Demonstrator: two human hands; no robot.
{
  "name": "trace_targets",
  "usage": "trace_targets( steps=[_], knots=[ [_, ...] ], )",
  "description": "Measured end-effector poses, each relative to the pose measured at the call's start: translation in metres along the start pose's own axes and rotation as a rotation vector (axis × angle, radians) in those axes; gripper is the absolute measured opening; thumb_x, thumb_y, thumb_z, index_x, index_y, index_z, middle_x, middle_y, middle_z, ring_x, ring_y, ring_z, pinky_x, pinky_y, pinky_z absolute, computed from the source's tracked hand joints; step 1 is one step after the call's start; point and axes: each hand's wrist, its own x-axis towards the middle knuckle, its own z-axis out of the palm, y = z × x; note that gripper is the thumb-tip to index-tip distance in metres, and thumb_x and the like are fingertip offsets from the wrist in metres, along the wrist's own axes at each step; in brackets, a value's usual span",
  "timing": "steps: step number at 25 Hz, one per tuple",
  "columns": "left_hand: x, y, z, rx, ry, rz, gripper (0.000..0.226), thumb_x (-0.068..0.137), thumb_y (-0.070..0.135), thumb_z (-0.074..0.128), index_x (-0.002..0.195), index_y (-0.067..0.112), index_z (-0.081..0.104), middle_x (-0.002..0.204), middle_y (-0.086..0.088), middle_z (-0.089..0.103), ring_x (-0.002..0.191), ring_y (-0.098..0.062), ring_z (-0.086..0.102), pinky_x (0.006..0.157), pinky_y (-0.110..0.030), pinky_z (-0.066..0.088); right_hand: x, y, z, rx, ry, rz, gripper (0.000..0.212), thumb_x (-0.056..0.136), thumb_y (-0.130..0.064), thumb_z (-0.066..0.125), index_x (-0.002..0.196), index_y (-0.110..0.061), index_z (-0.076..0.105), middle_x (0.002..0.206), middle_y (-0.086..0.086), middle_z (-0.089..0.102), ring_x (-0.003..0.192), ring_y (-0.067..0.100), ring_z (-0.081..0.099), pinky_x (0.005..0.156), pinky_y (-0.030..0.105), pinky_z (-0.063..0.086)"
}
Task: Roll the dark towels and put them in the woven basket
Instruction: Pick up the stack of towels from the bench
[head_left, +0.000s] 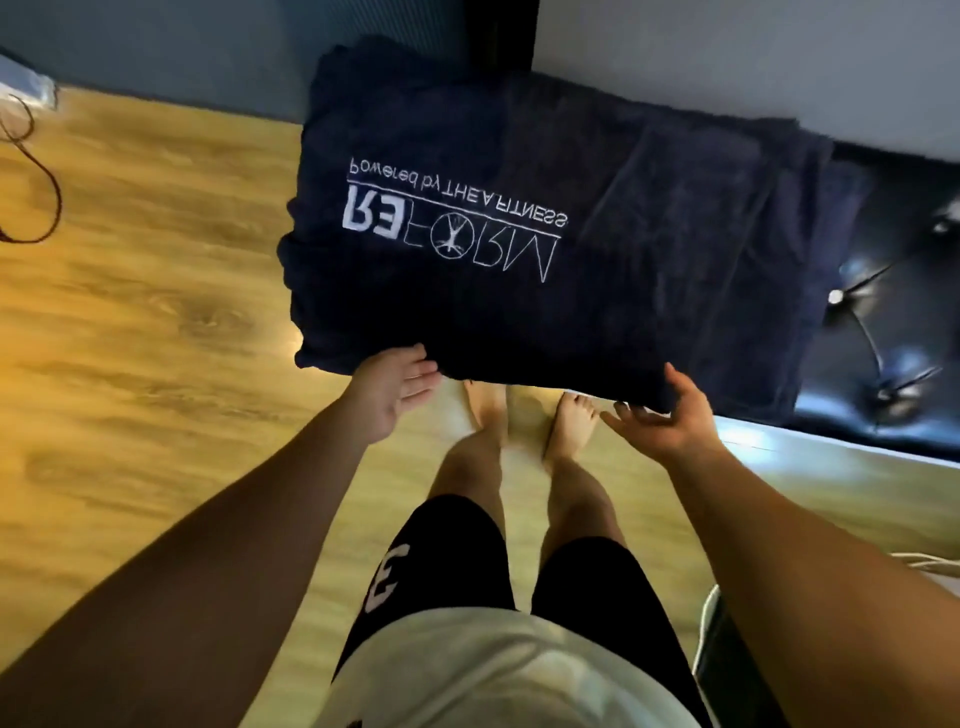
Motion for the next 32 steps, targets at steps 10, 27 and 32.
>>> trace_targets(
  steps=[10,27,32],
  knots=[
    [0.017,0.004,0.065,-0.534,0.025,0.11,0.038,0.094,0.029,0.063,0.123,0.007,0.056,0.118,-0.012,0.064,0.105,-0.026,0.064,0.091,-0.039,0.054,-0.089,-0.043,0.006,-0.197,-0.256,-0.165,0.007,0.089,-0.006,0.057,0.083,-0.005,0.06,0.07,0.01,0.069,0.064,0.02,0.071,0.074,0.041,0.061],
    [0.04,0.014,-0.028,-0.559,0.151,0.224,0.036,0.094,0.038,0.058,0.125,0.02,0.06,0.108,0.002,0.073,0.107,-0.016,0.067,0.095,-0.033,0.051,-0.008,-0.168,-0.069,-0.789,-0.077,-0.292,0.088,0.025,-0.052,0.093,0.105,-0.022,0.071,0.104,0.003,0.075,0.089,0.019,0.074,0.087,0.045,0.056],
    [0.041,0.033,-0.048,-0.67,0.262,0.358,0.034,0.097,0.037,0.055,0.127,0.022,0.061,0.113,0.004,0.073,0.104,-0.015,0.069,0.083,-0.031,0.056,-0.017,-0.201,-0.038,-0.674,-0.178,-0.548,0.048,0.092,-0.025,0.062,0.137,-0.015,0.053,0.127,0.009,0.066,0.1,0.019,0.07,0.075,0.037,0.061]
  ],
)
